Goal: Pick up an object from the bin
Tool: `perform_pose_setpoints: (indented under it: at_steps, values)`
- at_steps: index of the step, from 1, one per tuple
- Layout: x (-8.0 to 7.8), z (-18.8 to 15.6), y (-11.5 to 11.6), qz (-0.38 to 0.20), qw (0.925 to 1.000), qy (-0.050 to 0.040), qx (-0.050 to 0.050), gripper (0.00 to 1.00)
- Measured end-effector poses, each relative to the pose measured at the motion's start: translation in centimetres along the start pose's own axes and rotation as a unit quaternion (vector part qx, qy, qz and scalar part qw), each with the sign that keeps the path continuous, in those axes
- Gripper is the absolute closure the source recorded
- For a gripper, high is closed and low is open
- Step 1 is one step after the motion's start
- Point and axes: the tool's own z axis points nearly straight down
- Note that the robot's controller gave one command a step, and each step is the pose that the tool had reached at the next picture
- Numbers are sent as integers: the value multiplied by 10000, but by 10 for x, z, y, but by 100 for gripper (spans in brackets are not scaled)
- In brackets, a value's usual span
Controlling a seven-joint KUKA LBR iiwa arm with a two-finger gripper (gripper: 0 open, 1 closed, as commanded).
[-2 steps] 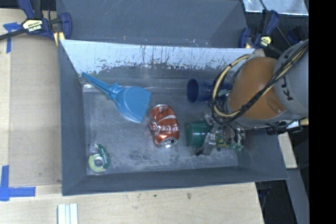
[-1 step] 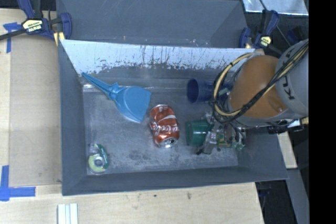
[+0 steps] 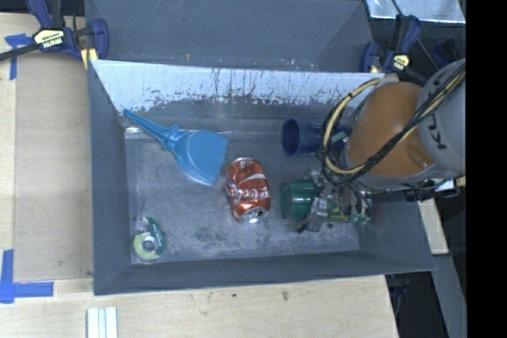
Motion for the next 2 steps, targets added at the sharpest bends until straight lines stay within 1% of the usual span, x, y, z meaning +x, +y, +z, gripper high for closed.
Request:
perform_pose_setpoints:
  at_steps: [2]
  values:
    - [1, -20, 0, -2, 10000, 25, 2, 100]
